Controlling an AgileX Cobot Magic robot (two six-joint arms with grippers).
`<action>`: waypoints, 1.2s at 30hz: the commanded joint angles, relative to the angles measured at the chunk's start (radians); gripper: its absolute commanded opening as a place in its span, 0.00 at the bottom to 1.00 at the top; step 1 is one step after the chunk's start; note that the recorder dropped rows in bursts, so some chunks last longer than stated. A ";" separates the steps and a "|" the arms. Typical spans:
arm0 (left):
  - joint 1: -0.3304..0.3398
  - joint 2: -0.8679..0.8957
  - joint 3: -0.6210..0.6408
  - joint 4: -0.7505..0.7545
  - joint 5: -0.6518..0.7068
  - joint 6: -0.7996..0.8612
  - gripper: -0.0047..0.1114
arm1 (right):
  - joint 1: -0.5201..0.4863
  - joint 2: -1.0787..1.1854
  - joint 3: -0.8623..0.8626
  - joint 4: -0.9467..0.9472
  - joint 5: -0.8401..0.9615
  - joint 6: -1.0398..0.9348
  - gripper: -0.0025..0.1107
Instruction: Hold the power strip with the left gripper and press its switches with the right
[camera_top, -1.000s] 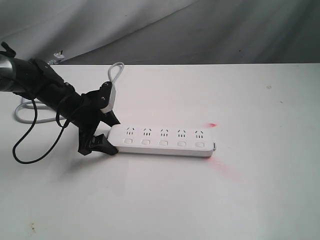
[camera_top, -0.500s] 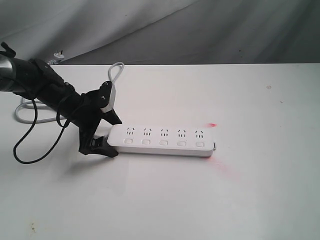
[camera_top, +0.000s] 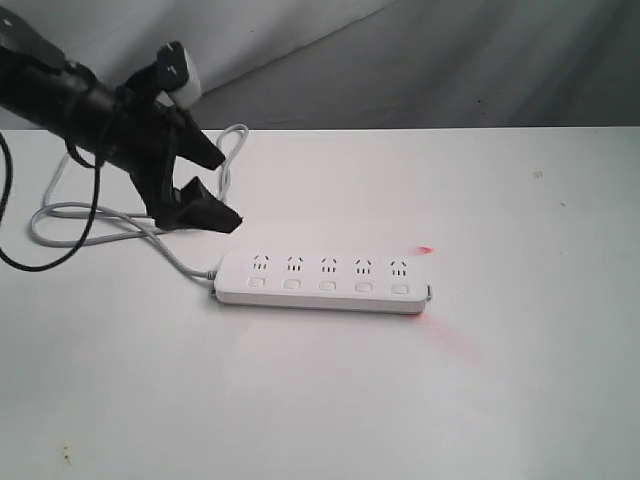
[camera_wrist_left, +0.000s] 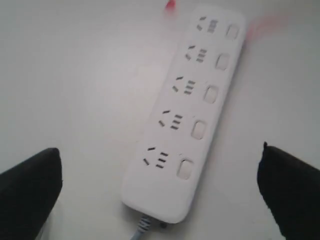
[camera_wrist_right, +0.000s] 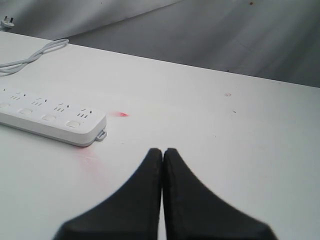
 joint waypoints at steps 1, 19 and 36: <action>0.000 -0.134 -0.004 -0.009 0.116 -0.088 0.90 | -0.006 -0.005 0.004 0.005 0.001 0.002 0.02; -0.002 -0.409 -0.002 -0.260 0.218 -0.285 0.04 | -0.006 -0.005 0.004 0.005 0.001 0.002 0.02; -0.168 -0.798 0.288 0.170 -0.623 -0.614 0.04 | -0.006 -0.005 0.004 0.005 0.001 0.002 0.02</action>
